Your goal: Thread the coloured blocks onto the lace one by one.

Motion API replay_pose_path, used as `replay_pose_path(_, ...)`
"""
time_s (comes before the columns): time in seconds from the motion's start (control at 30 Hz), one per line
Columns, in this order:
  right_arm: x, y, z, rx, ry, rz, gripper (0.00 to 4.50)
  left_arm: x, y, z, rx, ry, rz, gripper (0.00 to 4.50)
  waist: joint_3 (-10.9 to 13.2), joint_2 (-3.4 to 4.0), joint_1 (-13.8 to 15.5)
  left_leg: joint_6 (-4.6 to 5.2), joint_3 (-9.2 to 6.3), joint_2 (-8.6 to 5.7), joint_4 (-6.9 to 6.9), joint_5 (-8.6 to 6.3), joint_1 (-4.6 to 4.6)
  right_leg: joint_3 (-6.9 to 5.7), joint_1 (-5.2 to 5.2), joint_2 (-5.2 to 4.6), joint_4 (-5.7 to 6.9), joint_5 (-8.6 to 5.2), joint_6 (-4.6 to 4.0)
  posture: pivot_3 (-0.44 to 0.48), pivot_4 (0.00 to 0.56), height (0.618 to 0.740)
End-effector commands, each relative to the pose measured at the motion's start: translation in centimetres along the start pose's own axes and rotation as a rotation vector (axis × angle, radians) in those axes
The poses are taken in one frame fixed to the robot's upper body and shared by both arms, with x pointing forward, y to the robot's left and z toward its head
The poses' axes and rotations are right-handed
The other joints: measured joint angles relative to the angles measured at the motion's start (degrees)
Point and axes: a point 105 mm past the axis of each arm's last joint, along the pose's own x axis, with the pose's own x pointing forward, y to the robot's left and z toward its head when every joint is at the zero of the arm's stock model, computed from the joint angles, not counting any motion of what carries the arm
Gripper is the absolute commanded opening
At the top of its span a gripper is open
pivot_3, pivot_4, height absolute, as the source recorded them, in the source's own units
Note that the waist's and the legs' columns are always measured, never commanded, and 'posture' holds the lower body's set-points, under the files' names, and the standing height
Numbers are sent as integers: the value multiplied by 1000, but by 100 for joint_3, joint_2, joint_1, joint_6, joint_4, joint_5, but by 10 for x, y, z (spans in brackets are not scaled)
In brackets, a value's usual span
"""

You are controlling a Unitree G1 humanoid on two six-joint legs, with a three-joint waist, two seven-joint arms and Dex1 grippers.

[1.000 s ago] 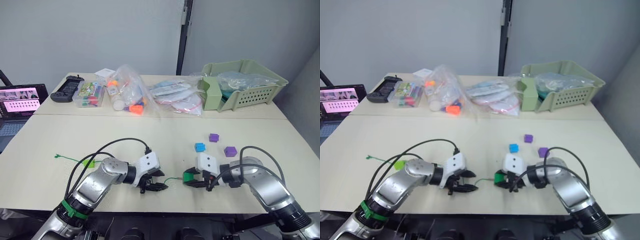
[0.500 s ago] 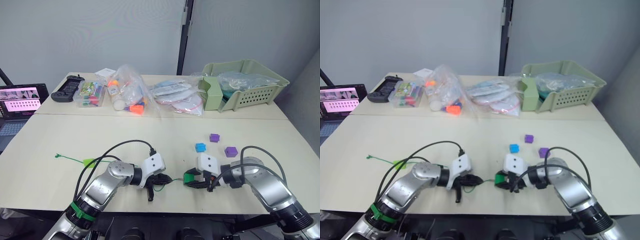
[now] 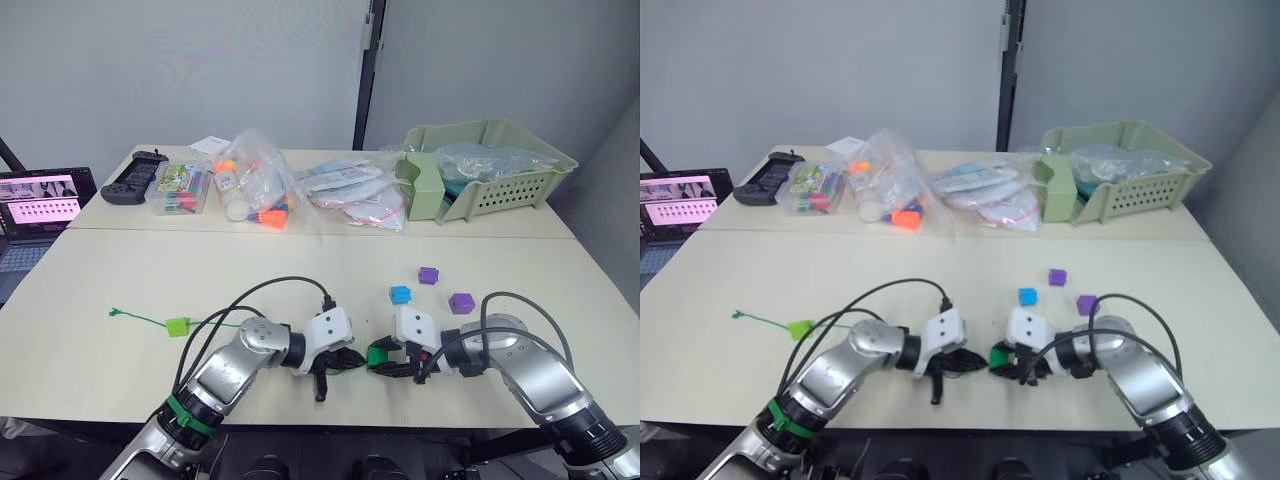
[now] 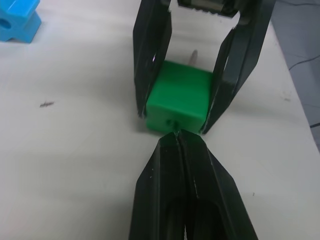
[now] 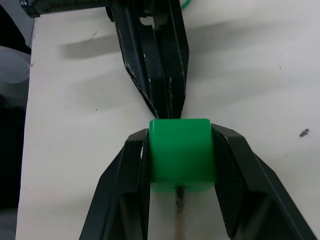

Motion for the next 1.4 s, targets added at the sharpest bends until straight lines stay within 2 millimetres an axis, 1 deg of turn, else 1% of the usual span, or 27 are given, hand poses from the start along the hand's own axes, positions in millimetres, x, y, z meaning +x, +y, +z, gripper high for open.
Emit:
replay_pose_path(0.03, 3, 8, -5, 16, 25, 37, 1183, 4, 1, 14, 50, -34, 4, 20, 0, 0, -2, 0, 0, 0, 0, 0, 0, 0, 0, 0, 0, 0, 0, 0, 150, 740)
replay_pose_path(0.1, 4, 7, -5, 15, 25, 35, 1183, 4, 2, 13, 50, -19, 8, 20, 0, 0, -1, 0, 0, -1, 0, 0, 0, 1, 0, -1, -1, 0, 0, 0, 150, 740)
replay_pose_path(0.2, 3, 7, -5, 15, 25, 33, 1183, -1, 4, 11, 50, -10, 26, 20, 0, 0, -2, 0, 0, 0, 0, 0, 0, 1, 0, 0, -1, 0, 0, 0, 150, 740)
replay_pose_path(0.3, 3, 6, -5, 14, 25, 30, 1183, -7, 5, 12, 61, -11, 23, 839, 0, 0, -5, 0, 0, 0, 0, 0, 0, 0, 0, 0, -1, 0, 0, 0, 150, 740)
replay_pose_path(0.43, 5, 2, -2, 17, 17, 21, 1183, -24, 8, 16, 97, -11, 15, 2122, 0, 0, -14, 0, 0, 2, 0, 0, 0, 1, -3, 1, 1, 0, 0, 0, 150, 740)
replay_pose_path(0.57, 4, 0, -1, 23, 11, 15, 1183, -31, 7, 16, 126, 1, 1, 3428, 0, 0, -15, 0, 0, 3, -1, 0, 1, 1, -3, 2, 1, 0, 0, 0, 150, 740)
replay_pose_path(0.6, 4, 0, 0, 21, 6, 10, 1683, -32, 6, 16, 125, 0, -5, 3778, 0, 0, -15, 0, 0, 3, -1, 0, 0, 0, -3, 2, 1, 0, 0, 0, 150, 740)
replay_pose_path(0.63, 2, -2, 2, 16, -2, -3, 2207, -32, 6, 16, 127, -1, -10, 3784, 0, 0, -16, 0, 0, 3, -1, 0, 0, 0, -3, 2, 1, 0, 0, 0, 150, 740)
replay_pose_path(0.7, -2, -3, 6, 16, -14, -12, 2845, -29, 4, 18, 140, -8, -33, 3784, 1, 1, -13, 0, 1, 3, -1, 0, -4, 1, -7, 1, 2, 0, -1, 0, 150, 740)
replay_pose_path(0.8, -13, -5, 10, 12, -23, -42, 3880, -21, 3, 22, 157, -15, -52, 3784, 1, 1, 15, 0, 1, 0, 2, 0, -16, 1, -18, 0, 3, 1, -1, 0, 150, 740)
replay_pose_path(0.83, -19, -4, 10, 14, -18, -49, 4242, -17, 4, 24, 166, -18, -54, 3784, 2, 1, 29, 0, 0, -2, 3, 0, -20, 1, -20, -1, 4, 1, 0, 0, 150, 740)
replay_pose_path(0.87, -24, -3, 8, 14, -8, -56, 4486, -12, 4, 26, 172, -20, -56, 3784, 1, 1, 35, 0, 0, -2, 4, 0, -23, 0, -20, -2, 2, 1, 1, 0, 150, 740)
replay_pose_path(0.93, -31, -2, 2, 22, 10, -67, 4486, -4, 5, 29, 178, -24, -62, 3784, 1, 1, 44, 0, 1, -4, 5, 0, -25, 1, -21, -3, 0, 2, 2, 0, 150, 740)
replay_pose_path(1.03, -36, 1, -7, 40, 33, -75, 4486, 6, 0, 27, 189, -15, -93, 3784, 1, 1, 21, 0, 3, -3, 5, 0, -29, 1, -25, -1, -1, 2, 2, 0, 150, 740)
replay_pose_path(1.17, -37, 1, -14, 47, 57, -95, 4486, 15, -3, 24, 187, -2, -106, 3784, 1, 1, -30, 1, 5, -1, 5, 0, -49, 8, -56, 4, 15, 2, 1, 0, 150, 740)
replay_pose_path(1.27, -35, 1, -13, 52, 49, -100, 4486, 17, -4, 22, 176, 3, -121, 3784, 1, 1, -24, 1, 6, -1, 6, 1, -56, 10, -69, 5, 23, 2, 1, 0, 150, 740)
replay_pose_path(1.4, -30, 2, -13, 50, 47, -99, 4500, 16, 0, 23, 173, 1, -108, 2604, 1, 1, -15, 1, 5, -2, 7, 1, -58, 10, -69, 4, 22, 2, 1, 0, 150, 740)
